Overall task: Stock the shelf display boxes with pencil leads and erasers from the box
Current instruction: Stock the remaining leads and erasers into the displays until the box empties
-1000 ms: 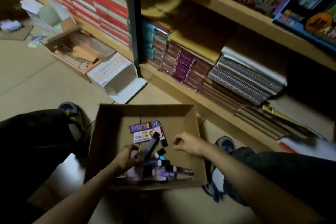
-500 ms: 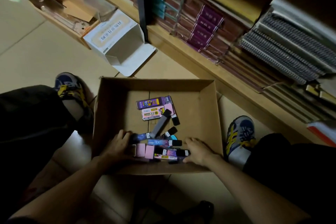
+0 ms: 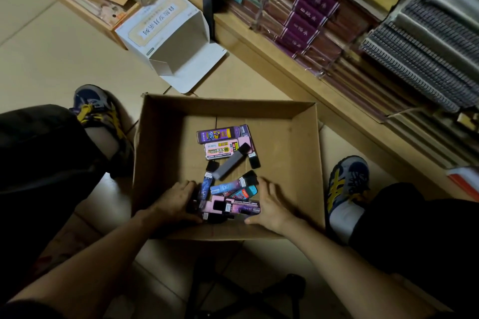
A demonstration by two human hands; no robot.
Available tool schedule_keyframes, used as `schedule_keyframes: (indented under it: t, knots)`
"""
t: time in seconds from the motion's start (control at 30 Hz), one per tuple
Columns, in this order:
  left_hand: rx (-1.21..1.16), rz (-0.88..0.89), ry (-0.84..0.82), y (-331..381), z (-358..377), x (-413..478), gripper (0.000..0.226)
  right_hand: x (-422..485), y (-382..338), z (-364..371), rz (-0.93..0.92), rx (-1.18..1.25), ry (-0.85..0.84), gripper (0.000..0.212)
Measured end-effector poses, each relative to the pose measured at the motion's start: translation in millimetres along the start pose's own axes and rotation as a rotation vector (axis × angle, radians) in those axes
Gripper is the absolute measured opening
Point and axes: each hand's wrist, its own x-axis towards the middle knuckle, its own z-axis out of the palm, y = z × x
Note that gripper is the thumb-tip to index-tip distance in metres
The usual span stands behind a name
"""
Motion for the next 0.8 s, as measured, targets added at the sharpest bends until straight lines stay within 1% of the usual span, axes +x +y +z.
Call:
schedule_keyframes:
  t: [0.03,0.07,0.13,0.17,0.27,0.33,0.37,0.43,0.5,0.57,0.63,0.7,0.73,0.8]
  knots:
    - [0.042,-0.006,0.011,-2.2,0.8,-1.3,0.095,-0.7,-2.4,0.1,-0.027,-0.014,0.005,0.115]
    - [0.072,-0.017,0.026,-3.3,2.0,-2.6,0.096,-1.3,-4.6,0.2,-0.055,-0.041,0.002,0.114]
    - [0.166,0.002,0.039,-2.6,4.3,-3.9,0.09,-1.2,-7.9,-1.3,-0.114,-0.146,0.0,0.105]
    - [0.213,0.023,0.037,-2.5,5.3,-4.6,0.084,-1.6,-9.7,-2.6,-0.151,-0.212,-0.001,0.095]
    - [0.245,0.049,0.022,-2.9,3.0,-5.9,0.07,-1.3,-15.5,-6.7,-0.268,-0.358,0.031,0.055]
    - [0.233,0.042,0.012,-2.7,-0.1,-6.3,0.067,0.3,-18.9,-8.7,-0.267,-0.362,0.05,0.041]
    - [0.229,0.042,0.011,-2.1,-1.5,-6.2,0.067,1.9,-19.5,-9.4,-0.257,-0.349,0.048,0.04]
    - [0.211,0.049,0.014,-0.8,-4.2,-7.6,0.065,5.2,-18.4,-9.2,-0.238,-0.346,-0.009,0.05]
    - [0.132,0.045,0.028,-0.5,-6.4,-11.3,0.058,6.8,-17.5,-5.4,-0.224,-0.376,-0.081,0.066]
    - [0.041,0.034,0.053,1.5,-10.2,-16.6,0.047,8.2,-18.6,0.8,-0.198,-0.367,-0.073,0.068]
    - [-0.042,0.023,0.115,5.9,-13.7,-20.7,0.036,11.7,-19.9,4.3,-0.173,-0.295,-0.023,0.061]
    - [-0.234,0.003,0.21,14.5,-18.1,-21.8,0.022,16.7,-20.1,2.1,-0.161,-0.173,0.007,0.05]
    - [-0.326,-0.013,0.231,19.4,-20.3,-20.7,0.015,19.9,-18.6,0.2,-0.156,-0.108,0.007,0.044]
    - [-0.439,-0.076,0.205,28.3,-20.5,-16.3,0.016,23.7,-15.9,-3.6,-0.119,-0.016,-0.009,0.034]
